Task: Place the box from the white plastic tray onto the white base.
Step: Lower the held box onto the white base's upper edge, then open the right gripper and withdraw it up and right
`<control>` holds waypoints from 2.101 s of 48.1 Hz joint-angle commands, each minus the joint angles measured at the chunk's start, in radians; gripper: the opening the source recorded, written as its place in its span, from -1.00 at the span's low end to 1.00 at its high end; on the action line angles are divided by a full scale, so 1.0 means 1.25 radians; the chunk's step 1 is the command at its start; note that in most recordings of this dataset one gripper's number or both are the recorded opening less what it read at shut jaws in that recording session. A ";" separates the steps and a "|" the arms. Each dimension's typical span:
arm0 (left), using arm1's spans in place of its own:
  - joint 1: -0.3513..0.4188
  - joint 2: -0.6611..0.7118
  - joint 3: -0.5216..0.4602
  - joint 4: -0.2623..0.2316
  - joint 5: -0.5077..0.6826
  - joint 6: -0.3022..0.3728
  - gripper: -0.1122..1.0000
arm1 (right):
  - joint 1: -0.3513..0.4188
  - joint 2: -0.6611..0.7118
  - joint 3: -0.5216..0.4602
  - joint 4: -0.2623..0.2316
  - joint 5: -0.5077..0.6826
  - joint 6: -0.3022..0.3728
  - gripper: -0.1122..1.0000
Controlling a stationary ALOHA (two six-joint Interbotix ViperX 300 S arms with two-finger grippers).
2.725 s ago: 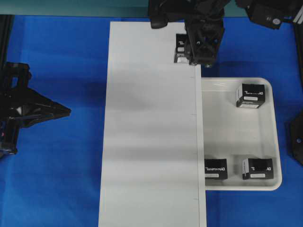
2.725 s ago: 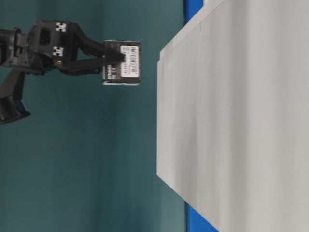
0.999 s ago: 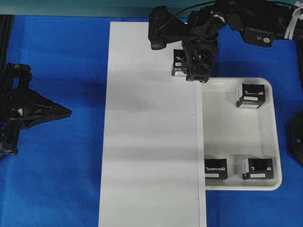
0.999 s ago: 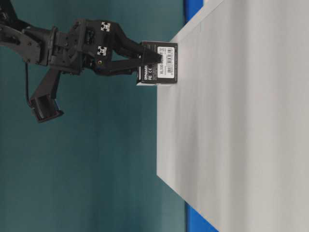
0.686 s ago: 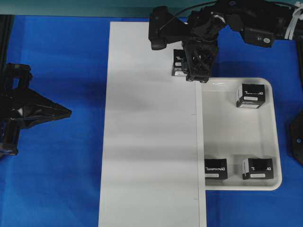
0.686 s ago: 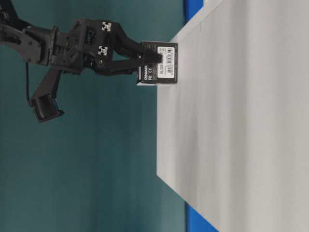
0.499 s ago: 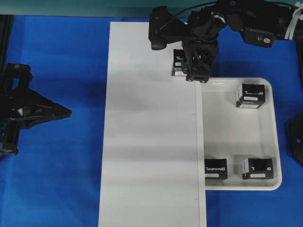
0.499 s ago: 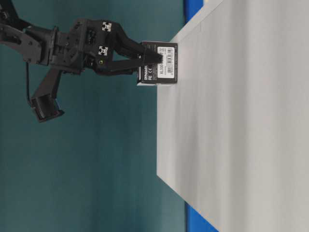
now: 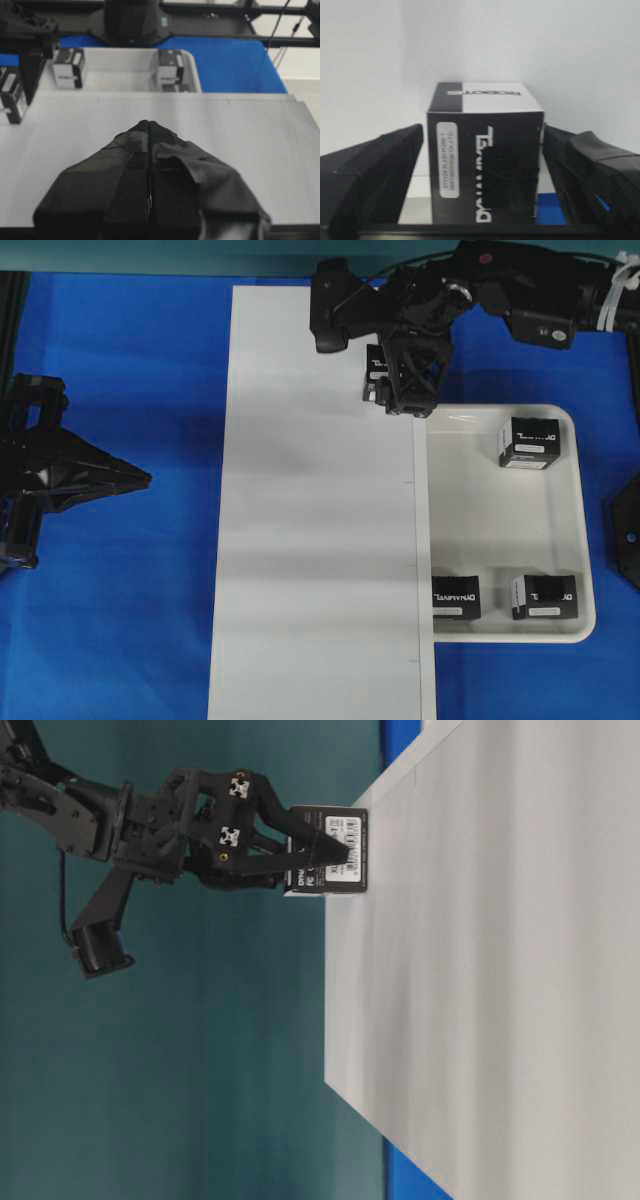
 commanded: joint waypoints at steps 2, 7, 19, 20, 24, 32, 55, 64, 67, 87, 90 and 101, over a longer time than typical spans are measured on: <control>-0.001 0.004 -0.017 0.002 -0.004 0.000 -0.93 | 0.009 0.002 -0.004 -0.004 -0.004 -0.001 0.98; -0.001 0.004 -0.016 0.001 -0.004 0.000 -0.93 | 0.009 0.002 -0.004 -0.005 -0.005 -0.002 0.98; -0.001 0.004 -0.016 0.002 -0.002 -0.001 -0.93 | 0.005 -0.001 -0.004 -0.005 -0.006 0.001 0.98; -0.001 0.002 -0.016 0.002 -0.002 -0.001 -0.93 | 0.005 -0.001 -0.004 -0.004 -0.006 0.001 0.98; -0.001 0.004 -0.016 0.002 -0.004 -0.001 -0.93 | 0.002 -0.009 -0.002 -0.004 -0.007 0.002 0.98; -0.004 0.002 -0.015 0.001 -0.002 -0.002 -0.93 | -0.021 -0.039 -0.005 0.000 -0.011 0.004 0.98; -0.012 0.001 -0.015 0.002 -0.002 -0.002 -0.93 | -0.022 -0.169 0.002 0.065 -0.012 0.004 0.98; -0.013 0.001 -0.016 0.001 -0.004 -0.002 -0.93 | -0.012 -0.223 0.004 0.107 -0.031 0.034 0.98; -0.012 0.001 -0.015 0.002 -0.002 -0.002 -0.93 | -0.011 -0.250 0.009 0.108 -0.039 0.045 0.98; -0.013 -0.002 -0.015 0.001 -0.004 -0.002 -0.93 | 0.004 -0.452 0.163 0.133 -0.189 0.074 0.98; -0.013 -0.002 -0.015 0.002 -0.004 -0.002 -0.93 | 0.009 -0.482 0.193 0.140 -0.218 0.087 0.98; -0.013 -0.001 -0.015 0.002 -0.002 -0.002 -0.93 | 0.034 -0.614 0.285 0.141 -0.304 0.117 0.98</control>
